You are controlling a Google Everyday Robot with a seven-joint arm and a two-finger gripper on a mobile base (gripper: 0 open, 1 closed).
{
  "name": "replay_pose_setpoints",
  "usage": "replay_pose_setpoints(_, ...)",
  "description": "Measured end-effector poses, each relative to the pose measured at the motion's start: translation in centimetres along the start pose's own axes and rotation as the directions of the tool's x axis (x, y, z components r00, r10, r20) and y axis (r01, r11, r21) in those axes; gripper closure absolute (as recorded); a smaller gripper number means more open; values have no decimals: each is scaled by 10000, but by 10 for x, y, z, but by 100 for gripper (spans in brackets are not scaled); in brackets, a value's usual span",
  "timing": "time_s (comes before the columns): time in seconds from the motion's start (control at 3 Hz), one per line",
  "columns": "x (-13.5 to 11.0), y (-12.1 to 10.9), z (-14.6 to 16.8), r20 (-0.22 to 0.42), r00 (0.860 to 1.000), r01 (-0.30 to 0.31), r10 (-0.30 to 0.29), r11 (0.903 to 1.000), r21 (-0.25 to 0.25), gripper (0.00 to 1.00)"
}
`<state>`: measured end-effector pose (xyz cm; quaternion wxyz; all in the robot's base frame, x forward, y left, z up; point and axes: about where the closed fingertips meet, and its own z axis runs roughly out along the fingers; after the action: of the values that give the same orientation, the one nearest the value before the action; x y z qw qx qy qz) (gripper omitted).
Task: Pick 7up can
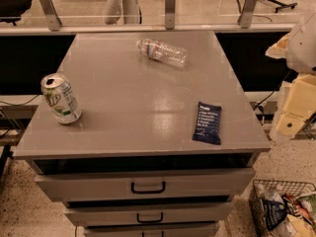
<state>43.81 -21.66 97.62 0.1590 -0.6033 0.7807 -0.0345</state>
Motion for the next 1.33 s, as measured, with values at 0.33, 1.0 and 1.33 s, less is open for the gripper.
replay_pose_setpoints(0.33, 0, 0, 0, 2, 10000, 0, 0, 10000, 2, 0)
replay_pose_setpoints(1.0, -130, -22, 60, 2713, 9616, 551, -420, 9976, -411, 0)
replay_pose_setpoints(1.33, -217, -27, 78, 4292, 9012, 878, -596, 9951, -460, 0)
